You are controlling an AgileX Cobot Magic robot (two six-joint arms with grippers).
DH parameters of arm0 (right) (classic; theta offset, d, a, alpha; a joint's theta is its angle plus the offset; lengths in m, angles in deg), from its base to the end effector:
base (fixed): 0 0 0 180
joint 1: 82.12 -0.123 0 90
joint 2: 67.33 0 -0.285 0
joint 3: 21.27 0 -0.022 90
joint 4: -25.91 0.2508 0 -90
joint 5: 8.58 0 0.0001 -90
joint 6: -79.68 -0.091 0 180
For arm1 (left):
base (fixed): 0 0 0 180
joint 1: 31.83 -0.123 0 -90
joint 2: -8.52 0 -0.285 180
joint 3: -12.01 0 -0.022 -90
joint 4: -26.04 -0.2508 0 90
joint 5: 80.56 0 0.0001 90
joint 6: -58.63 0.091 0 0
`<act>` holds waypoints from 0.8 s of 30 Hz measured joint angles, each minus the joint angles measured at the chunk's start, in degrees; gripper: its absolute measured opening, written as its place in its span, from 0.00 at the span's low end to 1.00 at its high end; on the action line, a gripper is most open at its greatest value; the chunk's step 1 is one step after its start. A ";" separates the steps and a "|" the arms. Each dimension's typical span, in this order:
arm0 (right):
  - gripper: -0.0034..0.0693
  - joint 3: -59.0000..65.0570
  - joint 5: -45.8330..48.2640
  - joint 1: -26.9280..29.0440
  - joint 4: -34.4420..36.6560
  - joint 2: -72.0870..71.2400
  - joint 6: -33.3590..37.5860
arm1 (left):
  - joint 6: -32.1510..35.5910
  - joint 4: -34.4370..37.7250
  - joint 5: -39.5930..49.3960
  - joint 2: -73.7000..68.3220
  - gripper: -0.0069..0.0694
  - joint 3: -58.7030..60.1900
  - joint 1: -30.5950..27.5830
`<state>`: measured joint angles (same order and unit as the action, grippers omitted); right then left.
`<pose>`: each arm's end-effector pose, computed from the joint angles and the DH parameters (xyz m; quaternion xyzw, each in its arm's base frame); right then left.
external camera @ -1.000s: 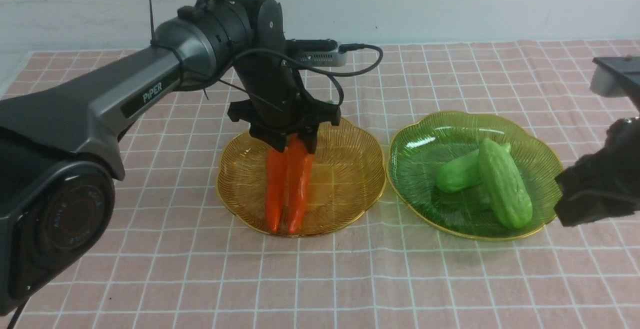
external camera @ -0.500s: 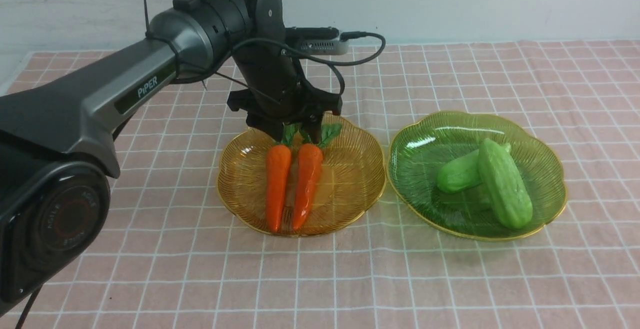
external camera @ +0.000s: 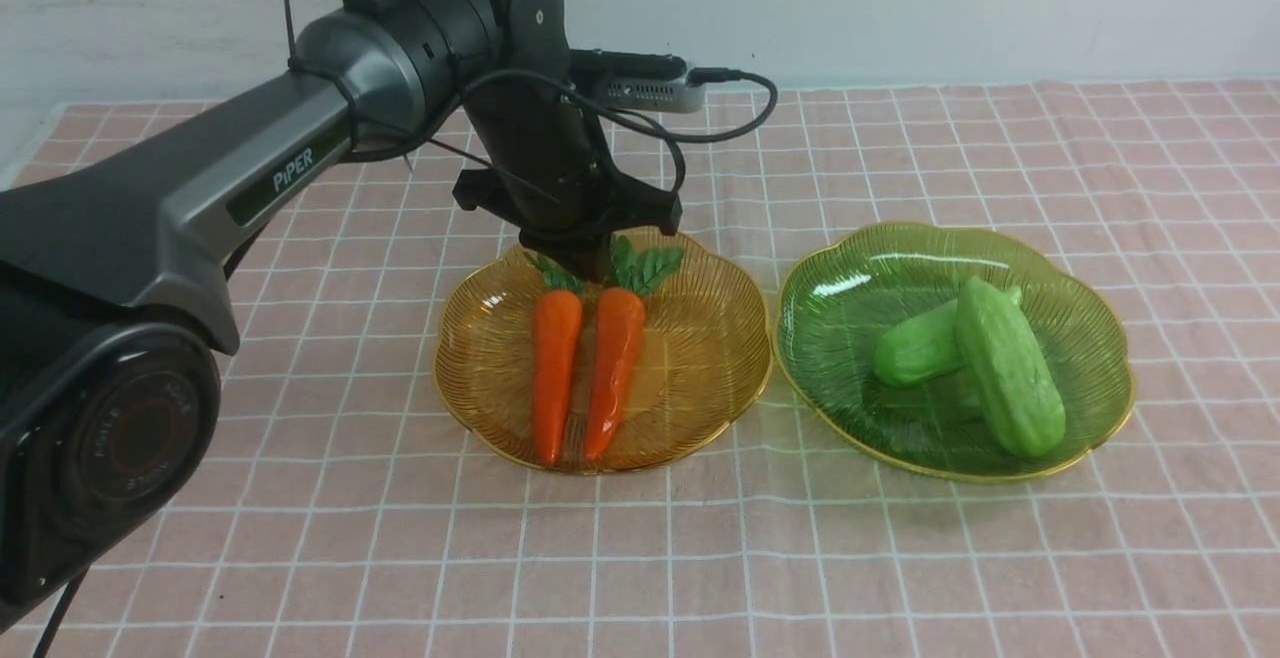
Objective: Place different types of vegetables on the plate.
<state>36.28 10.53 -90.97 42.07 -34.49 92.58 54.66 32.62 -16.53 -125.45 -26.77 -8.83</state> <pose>0.0948 0.0232 0.2686 -0.0721 0.8095 0.0940 0.5751 0.4399 -0.1969 0.2428 0.1471 0.9710 -0.0957 0.1622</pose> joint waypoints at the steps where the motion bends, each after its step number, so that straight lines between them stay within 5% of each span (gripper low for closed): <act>1: 0.03 0.00 0.00 0.00 0.00 0.00 0.00 | 0.00 0.00 0.07 0.00 0.09 0.00 0.00; 13: 0.03 2.30 -0.02 0.00 0.00 -2.37 0.00 | 0.56 -0.15 2.52 3.96 0.09 -0.13 0.00; 24: 0.03 18.42 -0.44 0.00 -5.70 -21.75 0.00 | 1.98 -3.69 6.60 9.41 0.09 -0.54 0.00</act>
<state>54.70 10.10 -90.97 36.36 -56.24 92.58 56.64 28.93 -9.93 -116.05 -27.32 -8.83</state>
